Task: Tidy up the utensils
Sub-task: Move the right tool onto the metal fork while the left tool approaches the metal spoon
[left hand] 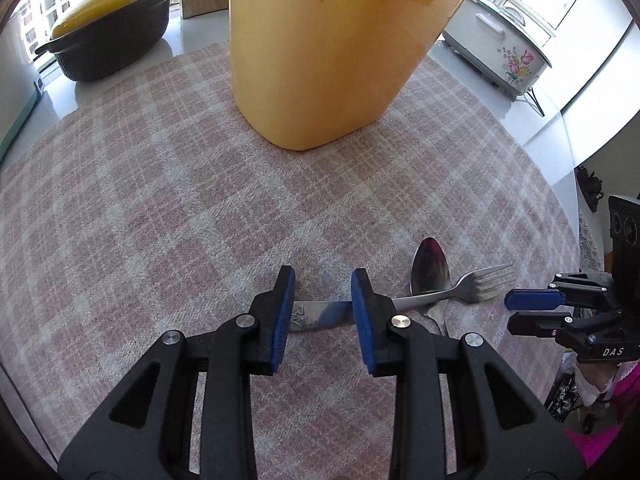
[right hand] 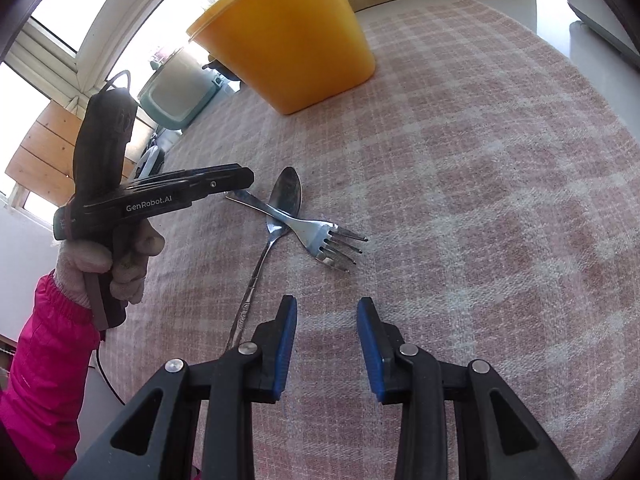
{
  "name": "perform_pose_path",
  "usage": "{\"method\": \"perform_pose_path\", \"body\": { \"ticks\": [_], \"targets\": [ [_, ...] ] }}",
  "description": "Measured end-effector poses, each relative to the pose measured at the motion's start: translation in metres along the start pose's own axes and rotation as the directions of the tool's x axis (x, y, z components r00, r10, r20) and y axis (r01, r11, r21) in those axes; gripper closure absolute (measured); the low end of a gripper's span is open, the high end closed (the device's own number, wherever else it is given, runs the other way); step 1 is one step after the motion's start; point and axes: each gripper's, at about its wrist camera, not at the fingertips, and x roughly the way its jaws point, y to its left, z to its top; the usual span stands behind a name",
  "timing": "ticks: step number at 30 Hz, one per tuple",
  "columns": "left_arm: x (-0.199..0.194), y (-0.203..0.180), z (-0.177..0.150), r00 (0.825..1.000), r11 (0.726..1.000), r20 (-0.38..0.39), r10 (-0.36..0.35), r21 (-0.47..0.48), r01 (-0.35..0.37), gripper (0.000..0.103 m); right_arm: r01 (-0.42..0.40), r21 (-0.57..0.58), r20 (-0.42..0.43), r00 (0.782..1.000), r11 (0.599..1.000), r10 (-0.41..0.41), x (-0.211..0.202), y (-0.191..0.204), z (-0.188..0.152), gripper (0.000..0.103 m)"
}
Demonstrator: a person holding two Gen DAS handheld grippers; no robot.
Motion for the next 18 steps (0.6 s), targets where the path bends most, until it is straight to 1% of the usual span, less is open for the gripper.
{"method": "perform_pose_path", "body": {
  "ticks": [5,9,12,16,18],
  "targets": [
    [-0.005,0.000,-0.013,0.999,0.999,-0.012,-0.038,-0.009,0.038,0.075,-0.046,0.118,0.034,0.999,0.992,0.042,0.005,-0.014,0.013,0.073],
    [-0.010,-0.006,-0.027,0.997,0.997,-0.025,-0.073,-0.004,0.073,0.075,-0.057,0.170,0.050,0.998,0.984,0.049,0.008,-0.019,0.019,0.074],
    [-0.014,-0.013,-0.040,0.994,0.995,-0.028,-0.101,-0.006,0.101,0.075,-0.033,0.171,0.047,0.999,0.985,0.025,0.010,-0.019,0.024,0.083],
    [-0.019,-0.024,-0.058,0.989,0.990,-0.026,-0.142,-0.010,0.142,0.075,-0.011,0.153,0.040,0.999,0.988,0.005,0.011,-0.021,0.031,0.089],
    [-0.021,-0.029,-0.067,0.986,0.986,-0.028,-0.166,-0.019,0.166,0.075,-0.009,0.143,0.033,0.999,0.990,0.004,0.013,-0.020,0.034,0.089]
  ]
}}
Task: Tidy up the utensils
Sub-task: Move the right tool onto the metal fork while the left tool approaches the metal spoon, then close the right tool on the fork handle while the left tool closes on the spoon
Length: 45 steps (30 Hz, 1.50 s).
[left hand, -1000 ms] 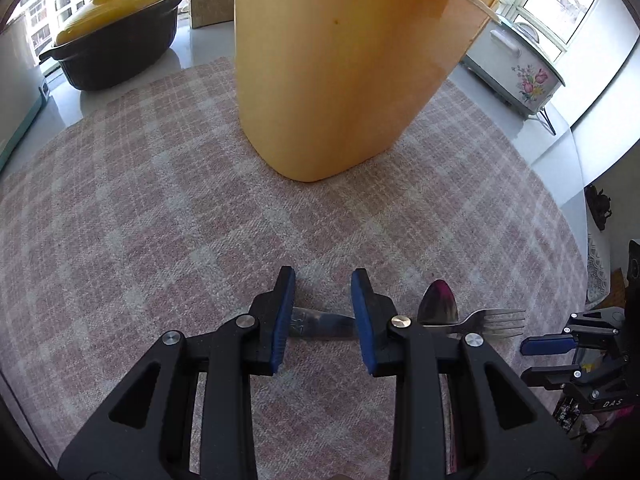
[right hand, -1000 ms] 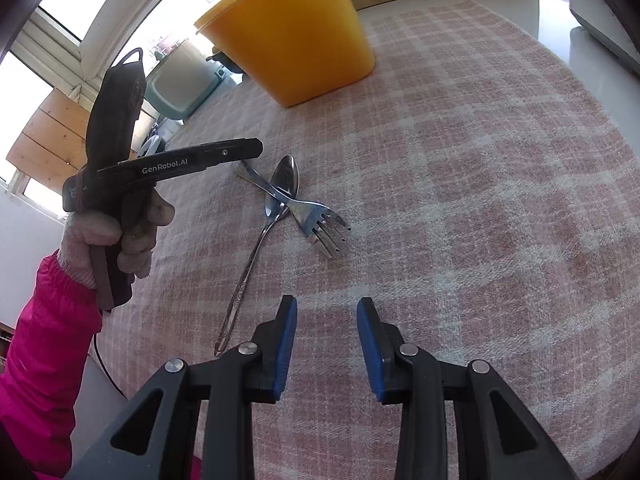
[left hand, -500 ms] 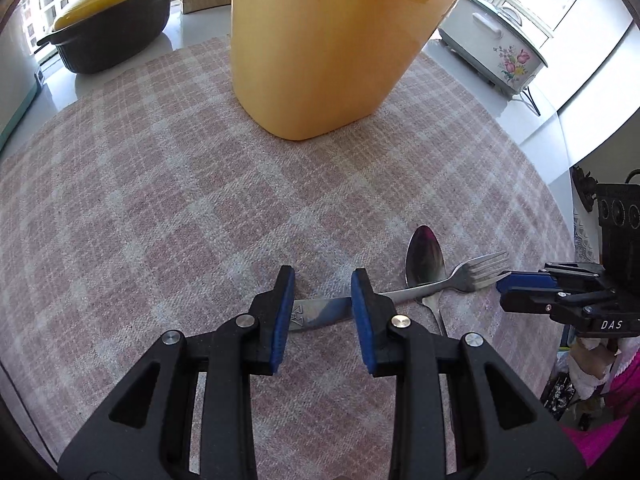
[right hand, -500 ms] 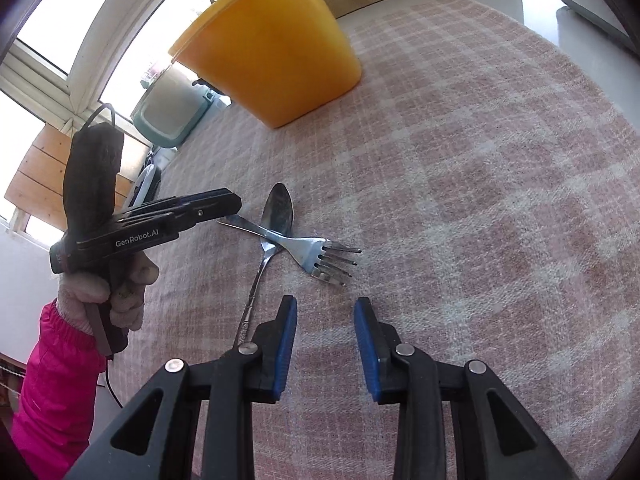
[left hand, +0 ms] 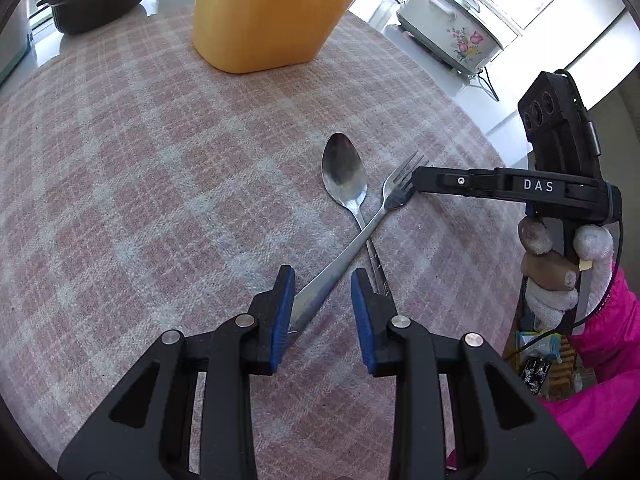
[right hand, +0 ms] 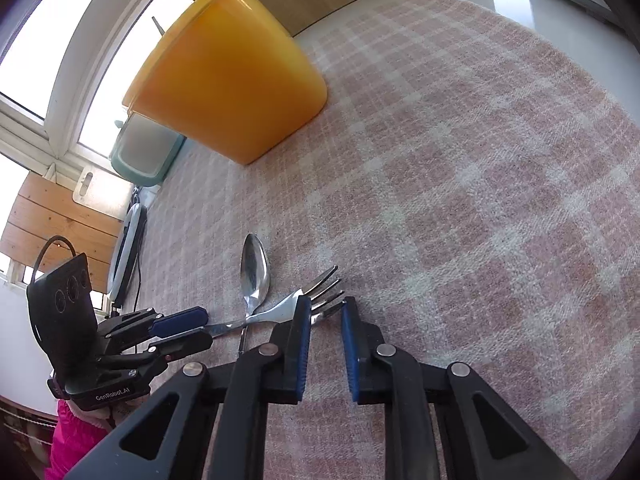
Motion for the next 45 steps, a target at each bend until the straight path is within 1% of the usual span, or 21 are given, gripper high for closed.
{"method": "perform_pose_path", "body": {
  "ticks": [4,7,11,14,17,19,20,22,23,25,27,29,32,35,38,40,41,45],
  "targets": [
    [0.001,-0.012,-0.013,0.999,0.999,-0.017,-0.049,-0.004,0.049,0.075,0.011,-0.044,-0.019,1.000,0.999,-0.012,0.003,0.004,0.006,0.089],
    [0.004,-0.020,-0.023,0.994,0.994,-0.026,-0.106,-0.028,0.105,0.075,0.024,-0.077,-0.030,0.999,0.997,-0.026,0.005,0.008,0.010,0.089],
    [0.007,-0.035,-0.031,0.990,0.991,-0.031,-0.135,-0.022,0.134,0.075,0.030,-0.112,-0.039,0.999,0.993,-0.035,0.008,0.012,0.014,0.089],
    [0.007,-0.045,-0.029,0.996,0.996,-0.037,-0.085,0.036,0.087,0.075,0.035,-0.135,-0.043,0.998,0.990,-0.041,0.010,0.017,0.017,0.088],
    [0.000,-0.040,-0.018,0.999,0.999,-0.009,-0.035,0.033,0.035,0.075,0.017,-0.153,-0.042,0.999,0.988,-0.023,0.010,0.018,0.016,0.082],
    [-0.004,-0.033,-0.007,0.999,0.999,0.029,0.024,0.028,-0.025,0.075,0.003,-0.170,-0.029,1.000,0.985,-0.008,0.010,0.019,0.013,0.075],
    [-0.005,-0.029,0.000,0.996,0.997,0.051,0.068,0.029,-0.069,0.075,0.004,-0.182,-0.017,1.000,0.983,-0.007,0.010,0.020,0.012,0.074],
    [-0.003,-0.020,0.015,0.990,0.992,0.075,0.122,0.023,-0.124,0.074,0.013,-0.201,0.008,1.000,0.979,-0.012,0.010,0.022,0.009,0.071],
    [-0.001,-0.016,0.022,0.989,0.991,0.077,0.130,0.016,-0.132,0.072,0.019,-0.210,0.018,1.000,0.978,-0.015,0.010,0.024,0.008,0.070],
    [0.004,-0.006,0.030,0.991,0.994,0.069,0.114,-0.005,-0.114,0.068,0.038,-0.229,0.037,0.999,0.973,-0.030,0.011,0.028,0.007,0.069],
    [0.011,0.001,0.039,0.992,0.994,0.063,0.105,-0.023,-0.104,0.067,0.057,-0.252,0.051,0.998,0.966,-0.045,0.012,0.032,0.006,0.069],
    [0.018,0.004,0.044,0.992,0.995,0.069,0.102,-0.013,-0.101,0.065,0.077,-0.276,0.063,0.996,0.958,-0.062,0.013,0.034,0.006,0.070],
    [0.016,0.003,0.046,0.992,0.994,0.067,0.105,0.003,-0.106,0.064,0.101,-0.304,0.077,0.994,0.947,-0.081,0.014,0.036,0.006,0.073],
    [0.016,0.002,0.047,0.993,0.995,0.064,0.102,0.000,-0.103,0.064,0.135,-0.338,0.097,0.989,0.932,-0.108,0.016,0.039,0.006,0.082],
    [0.019,-0.002,0.050,0.993,0.995,0.059,0.102,0.011,-0.103,0.064,0.128,-0.345,0.092,0.991,0.930,-0.102,0.015,0.038,0.007,0.086],
    [0.021,-0.004,0.052,0.993,0.995,0.056,0.099,0.018,-0.100,0.063,0.120,-0.341,0.086,0.992,0.932,-0.096,0.015,0.037,0.007,0.090],
    [0.022,-0.005,0.053,0.994,0.995,0.055,0.096,0.022,-0.097,0.060,0.119,-0.337,0.086,0.992,0.934,-0.095,0.015,0.036,0.007,0.090],
    [0.026,-0.009,0.058,0.995,0.995,0.048,0.091,0.033,-0.093,0.060,0.113,-0.335,0.081,0.993,0.936,-0.091,0.012,0.037,0.007,0.094]
  ]
}}
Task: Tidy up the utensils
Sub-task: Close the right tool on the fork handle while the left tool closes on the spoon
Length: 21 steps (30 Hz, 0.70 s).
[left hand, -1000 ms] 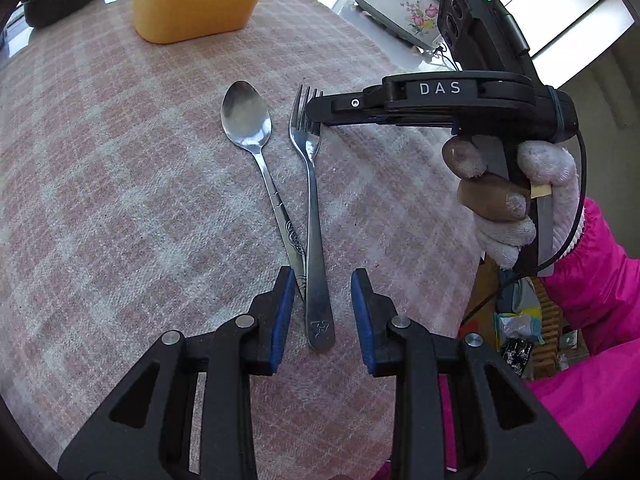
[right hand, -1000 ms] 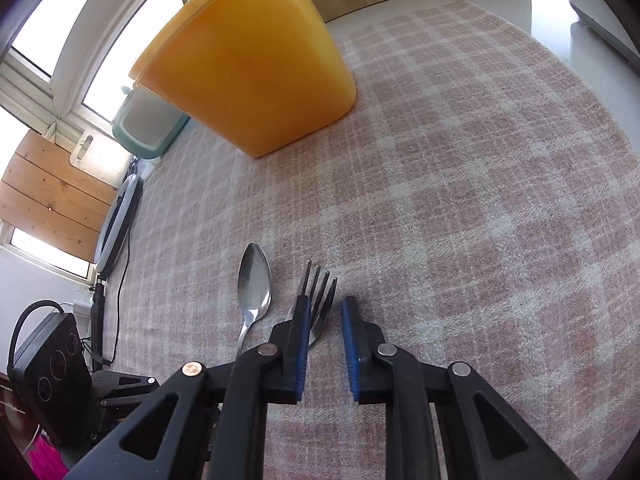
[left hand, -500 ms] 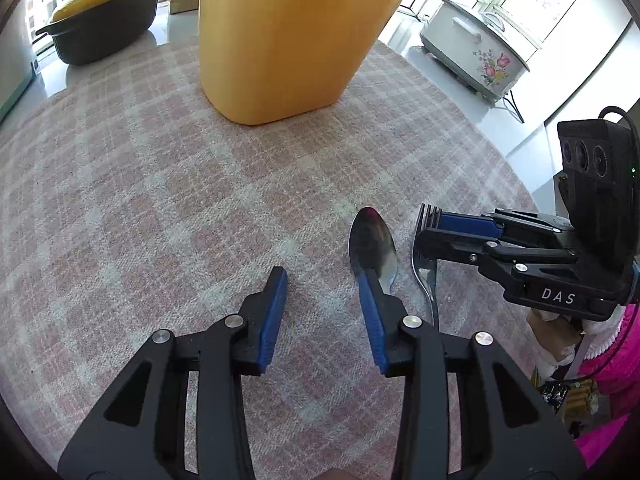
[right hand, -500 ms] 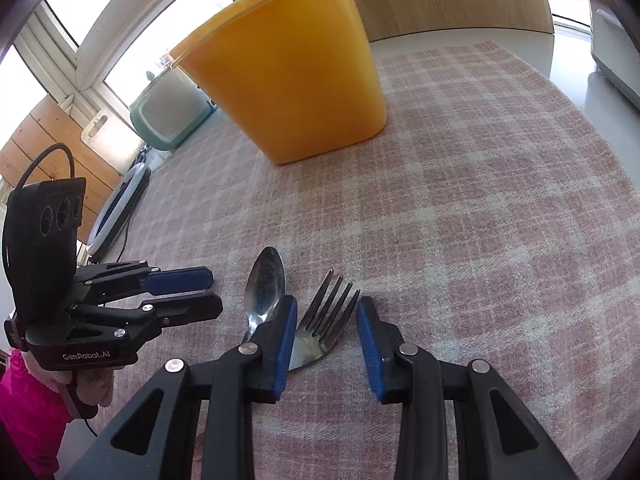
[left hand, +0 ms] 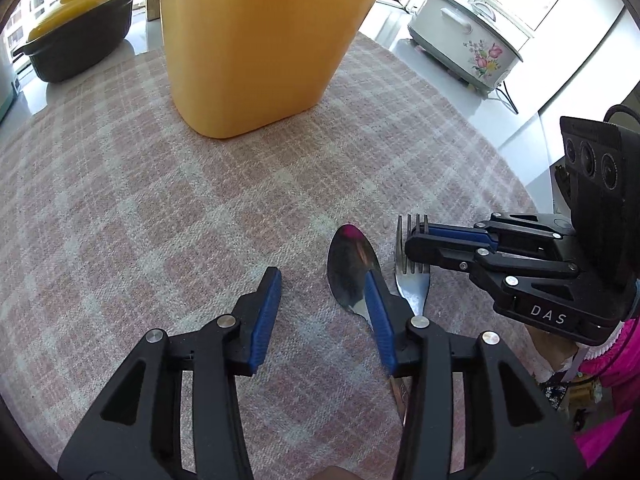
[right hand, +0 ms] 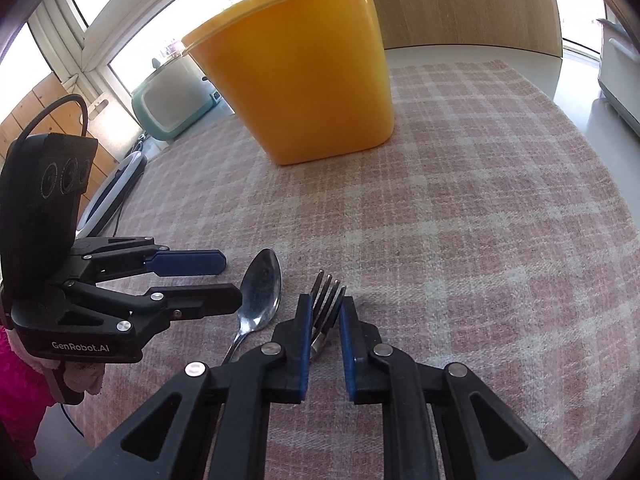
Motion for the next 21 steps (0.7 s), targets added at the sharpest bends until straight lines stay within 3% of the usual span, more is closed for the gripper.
{"method": "perform_pose_path", "body": {
  "ticks": [11,16,21],
  "targets": [
    [0.010,-0.018,0.005,1.000,0.996,0.018,0.023,0.085,-0.024,0.060,0.067,0.003,-0.023,0.997,0.998,-0.067,-0.019,-0.026,0.002,0.097],
    [0.014,-0.027,0.005,0.998,0.991,0.027,0.064,0.119,-0.067,0.085,0.077,0.009,-0.024,0.997,0.997,-0.076,-0.022,-0.032,0.001,0.097],
    [0.016,-0.040,0.002,0.995,0.980,0.035,0.097,0.171,-0.102,0.090,0.095,-0.010,-0.020,0.995,0.995,-0.095,-0.021,-0.028,0.002,0.097]
  ]
}}
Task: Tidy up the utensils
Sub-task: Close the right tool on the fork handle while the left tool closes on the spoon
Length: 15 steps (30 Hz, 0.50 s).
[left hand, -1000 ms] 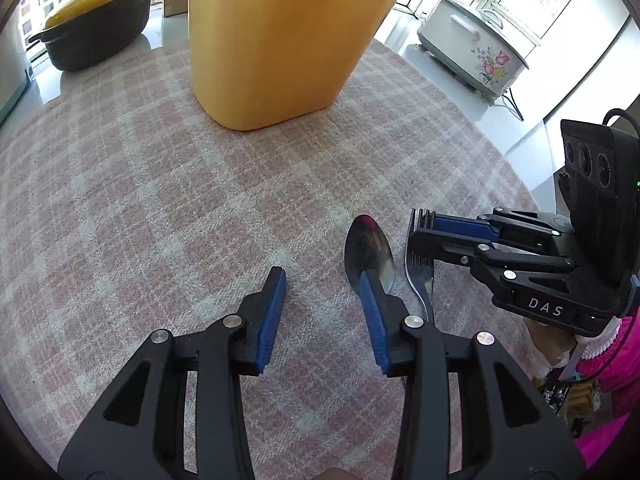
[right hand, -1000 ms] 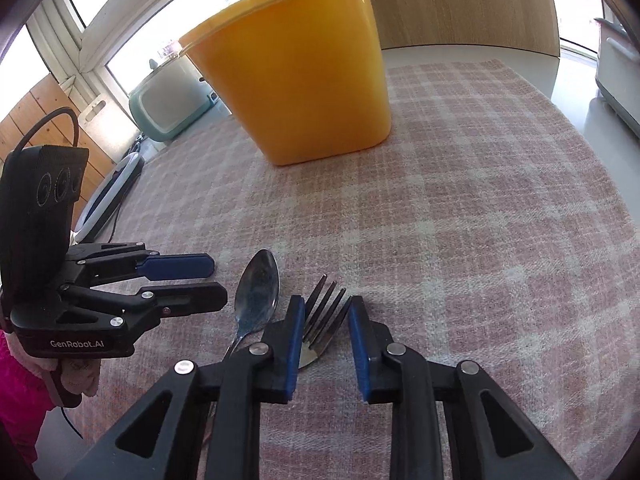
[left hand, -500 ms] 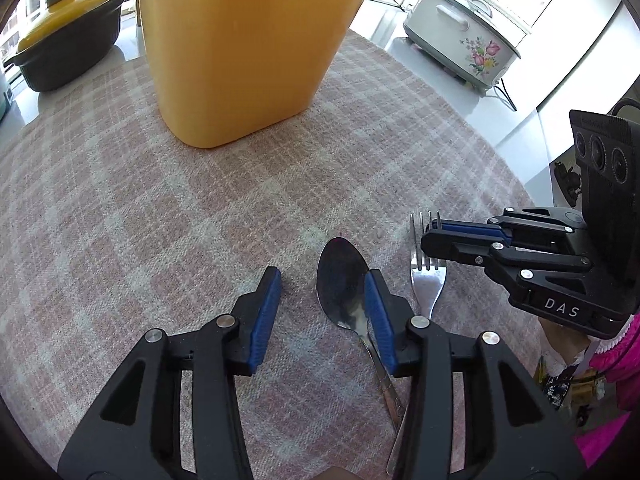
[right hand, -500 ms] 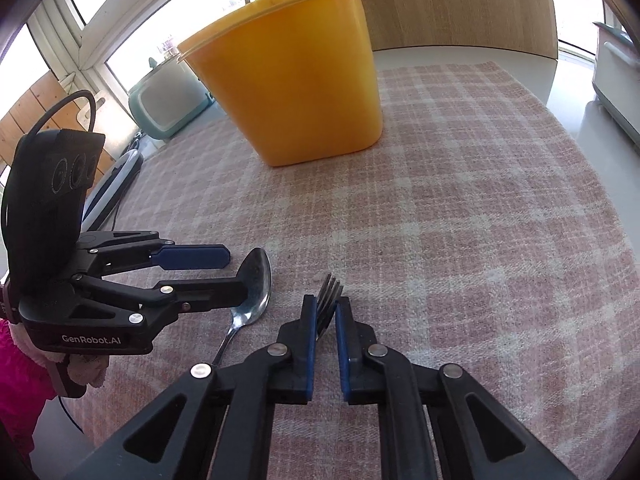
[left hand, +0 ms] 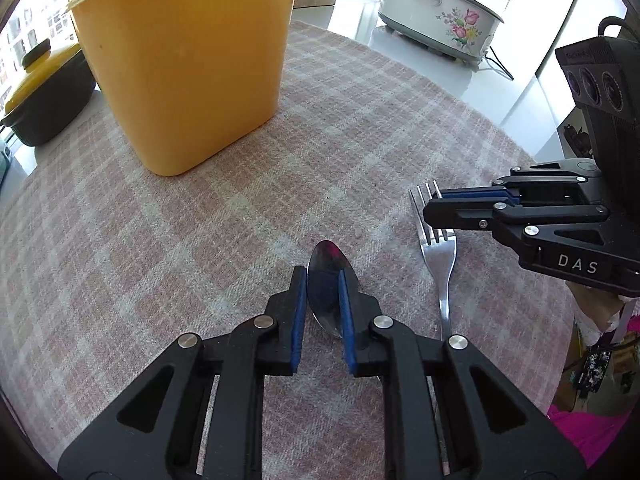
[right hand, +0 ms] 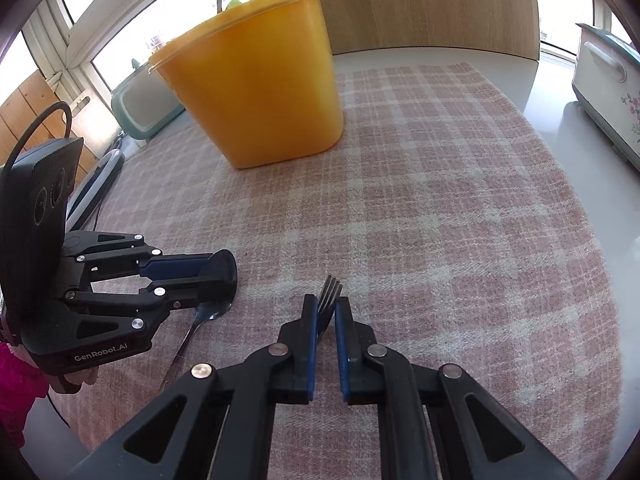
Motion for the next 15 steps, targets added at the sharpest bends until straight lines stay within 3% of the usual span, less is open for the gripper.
{"method": "perform_pose_path", "body": {
  "ticks": [7,15],
  "targets": [
    [-0.003,-0.017,0.005,0.997,0.994,0.007,0.083,0.073,-0.083,0.097,-0.007,0.005,-0.013,1.000,1.000,0.007,0.001,0.004,0.005,0.098],
    [-0.003,-0.022,0.009,0.995,0.992,-0.004,0.097,0.086,-0.097,0.100,-0.025,0.029,-0.019,0.999,0.999,0.026,0.001,0.001,0.008,0.099]
  ]
}}
